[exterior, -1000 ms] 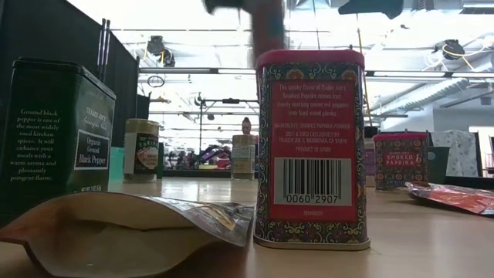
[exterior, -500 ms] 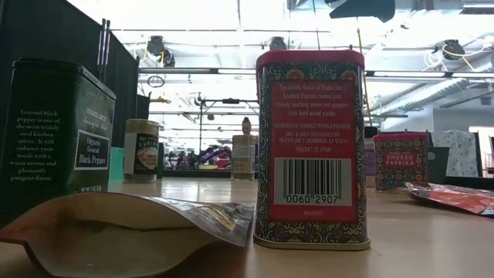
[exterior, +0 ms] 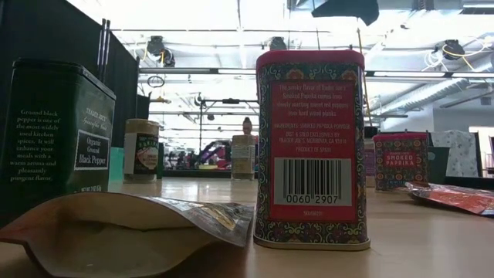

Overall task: Sort spices by type
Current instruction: Put the orange seasoning bottle into the gray bin

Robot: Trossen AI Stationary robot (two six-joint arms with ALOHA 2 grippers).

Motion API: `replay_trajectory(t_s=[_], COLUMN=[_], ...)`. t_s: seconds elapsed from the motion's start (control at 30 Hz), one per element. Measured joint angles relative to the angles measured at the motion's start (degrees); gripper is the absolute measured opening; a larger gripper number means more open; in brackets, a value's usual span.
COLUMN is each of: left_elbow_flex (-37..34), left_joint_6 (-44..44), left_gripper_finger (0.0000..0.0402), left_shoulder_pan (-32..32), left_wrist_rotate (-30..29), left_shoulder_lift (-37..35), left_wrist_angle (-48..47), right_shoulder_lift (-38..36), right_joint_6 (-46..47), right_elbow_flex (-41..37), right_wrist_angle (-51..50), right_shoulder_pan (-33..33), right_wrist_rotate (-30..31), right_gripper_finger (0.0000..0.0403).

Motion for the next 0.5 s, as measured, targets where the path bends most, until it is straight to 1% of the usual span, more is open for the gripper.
replay_trajectory(t_s=[0.07,0.13,0.27,0.4,0.5], left_elbow_flex=[0.0,0.0,-1.2,-5.2,-8.3], left_joint_6=[-4.0,-7.5,-15.2,-22.0,-25.1], left_gripper_finger=[0.0211,0.0211,0.0211,0.0211,0.0211], left_shoulder_pan=[-2.2,-3.9,-6.1,-6.8,-7.3], left_wrist_rotate=[-2.7,-3.9,-4.1,-4.2,-3.8], left_shoulder_lift=[0.9,1.8,3.6,3.9,3.8], left_wrist_angle=[-1.1,-2.3,-4.2,-3.8,-2.2], right_shoulder_lift=[0.7,1.1,1.1,1.1,1.1], right_joint_6=[-0.5,-0.6,-0.8,-1.2,-2.1], right_elbow_flex=[0.0,0.0,0.0,0.0,0.0], right_wrist_angle=[0.6,0.8,1.0,1.4,2.1], right_shoulder_pan=[0.0,0.0,0.0,0.0,0.0], right_wrist_rotate=[0.0,-0.1,-0.2,-0.2,-0.2], right_gripper_finger=[0.0219,0.0219,0.0219,0.0219,0.0219])
